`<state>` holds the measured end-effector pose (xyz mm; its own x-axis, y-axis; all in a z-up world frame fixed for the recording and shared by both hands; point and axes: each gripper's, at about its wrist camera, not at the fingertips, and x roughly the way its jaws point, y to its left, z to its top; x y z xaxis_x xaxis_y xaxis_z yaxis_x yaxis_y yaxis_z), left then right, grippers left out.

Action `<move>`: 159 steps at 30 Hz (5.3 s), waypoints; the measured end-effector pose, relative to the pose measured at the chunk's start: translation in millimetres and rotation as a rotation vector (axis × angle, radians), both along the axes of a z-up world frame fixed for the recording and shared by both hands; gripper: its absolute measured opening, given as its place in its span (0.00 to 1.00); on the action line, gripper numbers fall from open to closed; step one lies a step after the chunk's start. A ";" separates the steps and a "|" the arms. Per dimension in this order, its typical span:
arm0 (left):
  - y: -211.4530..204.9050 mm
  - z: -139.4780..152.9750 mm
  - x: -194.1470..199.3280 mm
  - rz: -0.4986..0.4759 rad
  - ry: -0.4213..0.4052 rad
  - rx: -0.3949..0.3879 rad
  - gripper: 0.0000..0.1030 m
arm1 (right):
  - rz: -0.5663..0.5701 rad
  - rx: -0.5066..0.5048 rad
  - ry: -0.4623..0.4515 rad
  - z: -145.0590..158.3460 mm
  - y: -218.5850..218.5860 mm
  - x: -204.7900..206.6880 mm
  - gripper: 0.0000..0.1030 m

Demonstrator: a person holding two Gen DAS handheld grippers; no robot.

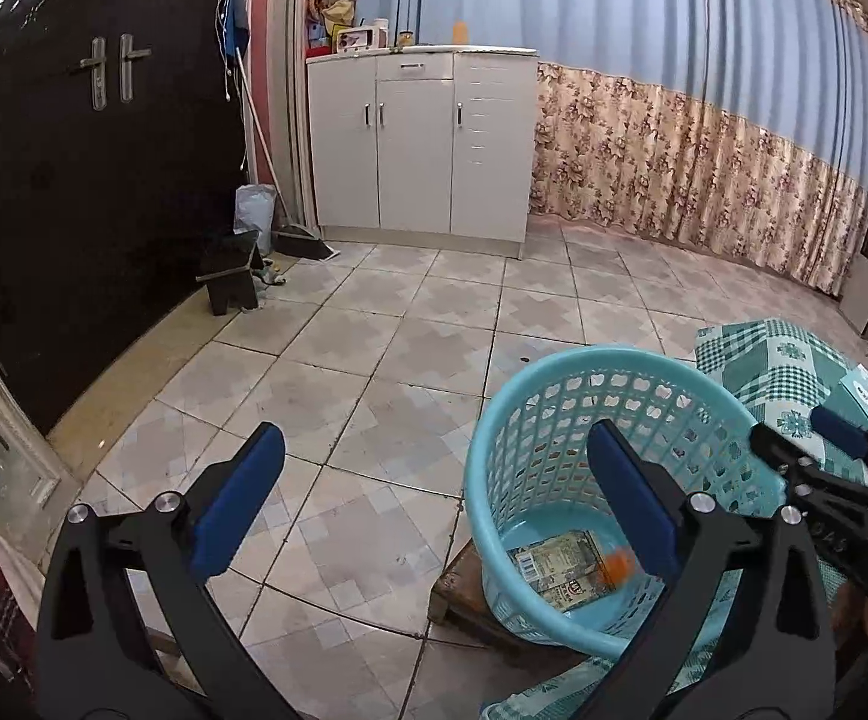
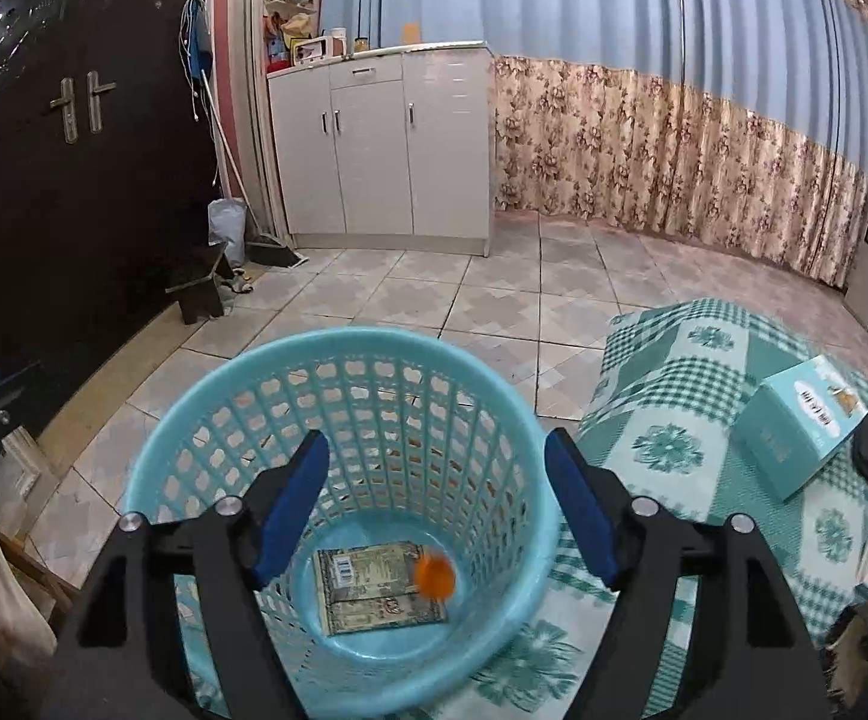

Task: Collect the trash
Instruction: 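Grasp the black stack of ribbed cups with the left tool, then grasp the cream bowl by its rim with the right tool, then drop the black cups into the blue basket with the left tool while the right tool drops the bowl in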

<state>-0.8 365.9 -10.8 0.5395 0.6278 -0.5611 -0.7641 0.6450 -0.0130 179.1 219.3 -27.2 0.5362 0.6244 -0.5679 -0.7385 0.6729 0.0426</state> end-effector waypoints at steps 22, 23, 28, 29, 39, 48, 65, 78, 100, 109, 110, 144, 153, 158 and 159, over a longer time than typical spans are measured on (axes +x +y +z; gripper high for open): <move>-156.4 4.3 74.5 -0.306 -0.037 -0.048 0.95 | -0.424 -0.042 -0.076 33.0 -291.5 10.0 0.88; -168.2 0.5 81.7 -0.334 -0.037 -0.066 0.95 | -0.447 -0.050 -0.079 31.6 -303.9 9.3 0.88; -222.8 -16.1 112.2 -0.464 -0.010 -0.109 0.95 | -0.548 -0.119 -0.100 19.3 -354.9 13.8 0.88; -230.9 -17.8 115.1 -0.482 -0.008 -0.111 0.95 | -0.570 -0.126 -0.093 15.8 -363.7 15.1 0.88; -321.2 -18.8 168.5 -0.641 0.049 -0.121 0.95 | -0.721 -0.099 -0.021 -2.8 -429.5 22.2 0.88; -351.2 -43.5 220.6 -0.602 0.144 -0.155 0.95 | -0.783 -0.101 0.025 -19.3 -459.9 26.5 0.88; -345.0 -64.1 234.6 -0.621 0.210 -0.224 0.67 | -0.766 -0.091 0.065 -33.8 -458.6 36.3 0.88; -289.7 -34.1 174.1 -0.605 0.168 -0.200 0.67 | -0.721 -0.156 0.175 -55.9 -433.9 78.7 0.87; -234.9 -3.1 120.4 -0.552 0.051 -0.141 0.67 | -0.600 -0.057 0.009 13.9 -369.5 38.3 0.59; -196.9 17.0 96.0 -0.489 0.021 -0.061 0.67 | -0.468 0.007 -0.011 40.9 -295.3 32.2 0.59; -190.7 18.1 93.3 -0.480 0.017 -0.052 0.67 | -0.458 0.014 -0.003 39.6 -288.6 32.7 0.59; -34.2 -23.3 99.5 -0.268 0.060 -0.055 0.83 | -0.270 -0.067 -0.024 17.9 -148.6 31.9 0.59; -37.3 3.6 48.5 -0.214 -0.004 -0.001 0.95 | -0.245 -0.048 -0.016 23.3 -131.8 25.5 0.59; -31.0 1.6 33.4 -0.192 0.008 0.012 0.95 | -0.184 -0.042 -0.022 24.0 -94.8 15.4 0.59; -28.3 1.0 31.8 -0.184 0.014 0.016 0.95 | -0.165 -0.041 -0.025 24.6 -82.3 12.9 0.59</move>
<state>31.0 337.6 -9.8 0.6381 0.5279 -0.5605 -0.6332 0.7740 0.0082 192.0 137.0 -2.6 0.6438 0.5038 -0.5759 -0.6187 0.7856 -0.0044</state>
